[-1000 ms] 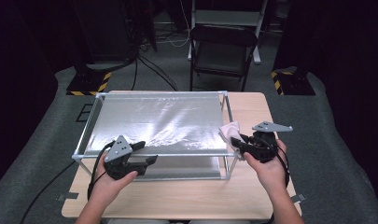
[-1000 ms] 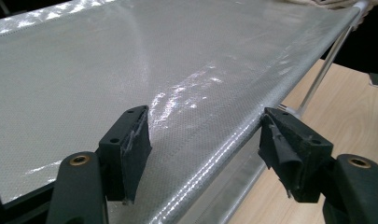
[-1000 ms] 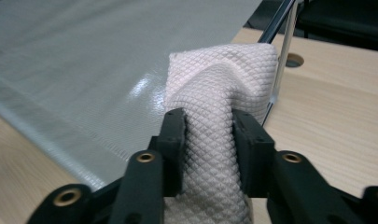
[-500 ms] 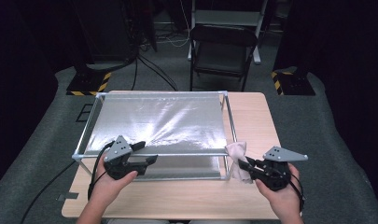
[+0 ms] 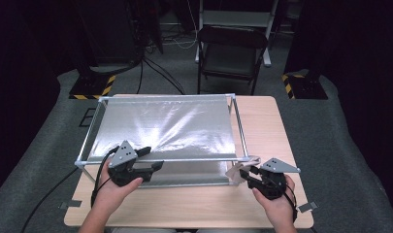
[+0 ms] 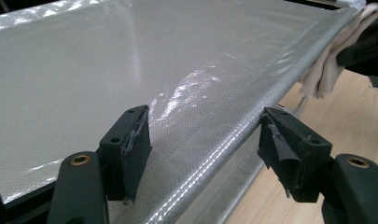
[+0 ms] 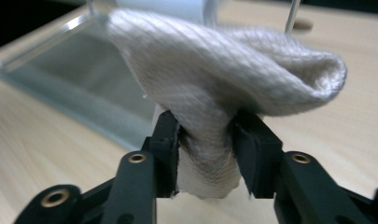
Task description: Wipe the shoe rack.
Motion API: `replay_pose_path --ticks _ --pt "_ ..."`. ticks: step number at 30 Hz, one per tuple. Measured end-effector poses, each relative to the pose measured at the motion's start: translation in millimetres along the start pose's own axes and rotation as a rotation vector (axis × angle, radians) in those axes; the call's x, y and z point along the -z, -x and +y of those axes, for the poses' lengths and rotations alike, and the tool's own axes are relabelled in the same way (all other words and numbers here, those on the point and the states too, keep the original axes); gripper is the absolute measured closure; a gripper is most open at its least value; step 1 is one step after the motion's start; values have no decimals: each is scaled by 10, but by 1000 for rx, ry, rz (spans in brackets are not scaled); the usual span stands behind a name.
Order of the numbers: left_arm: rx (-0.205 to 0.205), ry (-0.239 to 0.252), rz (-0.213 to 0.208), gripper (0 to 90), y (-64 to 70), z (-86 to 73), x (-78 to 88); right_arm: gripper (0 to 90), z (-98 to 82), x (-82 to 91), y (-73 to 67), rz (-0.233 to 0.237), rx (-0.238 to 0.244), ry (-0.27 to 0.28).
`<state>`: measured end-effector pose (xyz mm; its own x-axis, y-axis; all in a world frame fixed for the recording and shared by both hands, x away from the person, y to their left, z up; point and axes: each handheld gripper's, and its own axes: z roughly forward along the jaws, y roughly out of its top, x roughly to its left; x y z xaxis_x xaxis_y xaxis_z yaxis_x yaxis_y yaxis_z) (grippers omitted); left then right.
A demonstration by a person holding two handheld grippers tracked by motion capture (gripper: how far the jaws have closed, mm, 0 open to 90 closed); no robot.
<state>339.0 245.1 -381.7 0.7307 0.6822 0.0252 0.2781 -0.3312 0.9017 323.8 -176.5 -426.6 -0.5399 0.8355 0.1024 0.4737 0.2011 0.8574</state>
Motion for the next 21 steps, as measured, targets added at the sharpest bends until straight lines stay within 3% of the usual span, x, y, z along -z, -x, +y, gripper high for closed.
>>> replay_pose_path --ticks 2,4,7,13,16,18,21 --pt "4 0 4 337 5 2 -3 573 34 40 -26 -6 -5 58" --pt "7 1 7 335 9 2 -4 602 32 8 -32 -18 4 68" --pt "10 5 13 334 10 0 -6 714 -60 -138 -20 -20 21 27" --pt "12 6 15 334 10 2 -12 715 -330 -408 34 -31 0 -90" --pt "12 -2 9 334 8 4 -9 709 -328 -424 52 -19 -28 -107" --pt "9 -1 12 335 7 9 -13 708 -257 -370 41 -22 -18 -84" --pt "6 -6 17 334 10 16 -13 716 -88 -206 -3 -27 -5 -4"
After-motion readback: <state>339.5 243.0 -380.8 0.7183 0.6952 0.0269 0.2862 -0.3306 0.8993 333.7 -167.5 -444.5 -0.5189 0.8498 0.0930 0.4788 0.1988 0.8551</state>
